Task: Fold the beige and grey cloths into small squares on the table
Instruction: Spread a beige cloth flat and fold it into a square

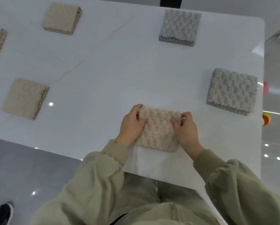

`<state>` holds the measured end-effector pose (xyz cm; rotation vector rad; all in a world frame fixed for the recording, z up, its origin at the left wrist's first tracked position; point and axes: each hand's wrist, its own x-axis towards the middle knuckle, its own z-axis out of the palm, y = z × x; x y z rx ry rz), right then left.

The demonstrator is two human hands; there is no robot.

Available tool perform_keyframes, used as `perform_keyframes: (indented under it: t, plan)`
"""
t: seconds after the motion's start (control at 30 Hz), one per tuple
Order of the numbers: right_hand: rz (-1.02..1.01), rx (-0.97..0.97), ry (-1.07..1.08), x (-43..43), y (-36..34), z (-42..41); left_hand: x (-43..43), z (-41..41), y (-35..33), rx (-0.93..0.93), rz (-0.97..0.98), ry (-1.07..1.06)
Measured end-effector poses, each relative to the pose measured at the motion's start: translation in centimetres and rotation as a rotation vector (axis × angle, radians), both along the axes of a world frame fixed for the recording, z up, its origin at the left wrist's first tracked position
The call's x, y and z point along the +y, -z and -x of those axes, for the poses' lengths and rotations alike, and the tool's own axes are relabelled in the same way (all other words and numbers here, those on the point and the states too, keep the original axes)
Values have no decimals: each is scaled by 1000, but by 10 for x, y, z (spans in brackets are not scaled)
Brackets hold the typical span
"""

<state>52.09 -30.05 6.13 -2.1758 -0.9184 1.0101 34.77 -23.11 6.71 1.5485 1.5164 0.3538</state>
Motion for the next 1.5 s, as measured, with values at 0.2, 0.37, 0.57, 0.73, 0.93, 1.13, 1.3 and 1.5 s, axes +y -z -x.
perform_keyframes:
  t: [0.2, 0.37, 0.57, 0.73, 0.93, 1.13, 1.3, 1.5]
  plan:
    - [-34, -32, 40, 9, -2, 8, 13, 0, -1, -16, -51, -18]
    - [23, -107, 27, 18, -1, 9, 23, 0, 2, 10, -69, 61]
    - [1, -168, 52, 11, -1, 14, 21, 11, 8, 48, -151, 101]
    - [-309, 56, 286, -1, 2, 24, 15, 11, 7, -352, 64, -138]
    - [-354, 159, 255, 9, 8, 53, 3, -1, 12, -460, 104, -72]
    - [-374, 190, 305, 2, 14, 43, 3, 7, 20, -502, 27, -88]
    - [-349, 164, 269, 7, 15, 55, 3, -3, 22, -484, -3, -38]
    - [-327, 157, 198, 2, 14, 49, 5, 0, 22, -466, -24, -28]
